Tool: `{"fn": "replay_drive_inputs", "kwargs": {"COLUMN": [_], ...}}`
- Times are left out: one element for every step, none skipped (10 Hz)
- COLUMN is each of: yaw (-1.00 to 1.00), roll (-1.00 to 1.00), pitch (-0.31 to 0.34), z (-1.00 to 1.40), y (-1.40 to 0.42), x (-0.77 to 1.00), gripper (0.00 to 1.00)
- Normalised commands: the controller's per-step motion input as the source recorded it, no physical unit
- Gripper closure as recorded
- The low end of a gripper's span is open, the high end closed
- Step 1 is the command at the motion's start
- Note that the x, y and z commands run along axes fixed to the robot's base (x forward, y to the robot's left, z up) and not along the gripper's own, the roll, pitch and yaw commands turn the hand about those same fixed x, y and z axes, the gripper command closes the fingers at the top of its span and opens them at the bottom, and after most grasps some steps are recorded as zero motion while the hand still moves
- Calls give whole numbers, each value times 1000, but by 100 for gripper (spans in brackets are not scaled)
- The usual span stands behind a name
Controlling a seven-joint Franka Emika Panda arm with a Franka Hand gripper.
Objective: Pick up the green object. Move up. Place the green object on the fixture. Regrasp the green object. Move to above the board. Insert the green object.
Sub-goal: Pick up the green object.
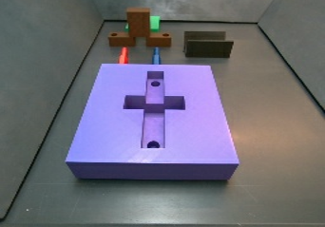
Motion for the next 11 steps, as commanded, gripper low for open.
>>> {"fn": "replay_drive_inputs", "kwargs": {"yaw": [0, -177, -97, -60, -34, -157, -311, -349, -337, -231, 0], "roll": [-4, -139, -274, -240, -196, -47, -33, -74, -84, -114, -350], "pitch": [0, -54, -49, 0, 0, -56, -77, -101, -106, -84, -141], "z": [0, 0, -257, -520, -720, -1000, -986, -909, -889, -883, -471], "y": [0, 186, 731, 777, 520, 0, 0, -43, -51, 69, 297], "x": [0, -29, 17, 271, 531, 263, 157, 134, 143, 0, -126], "gripper": [0, 0, 0, 0, 0, 0, 0, 0, 0, 0, 0]}}
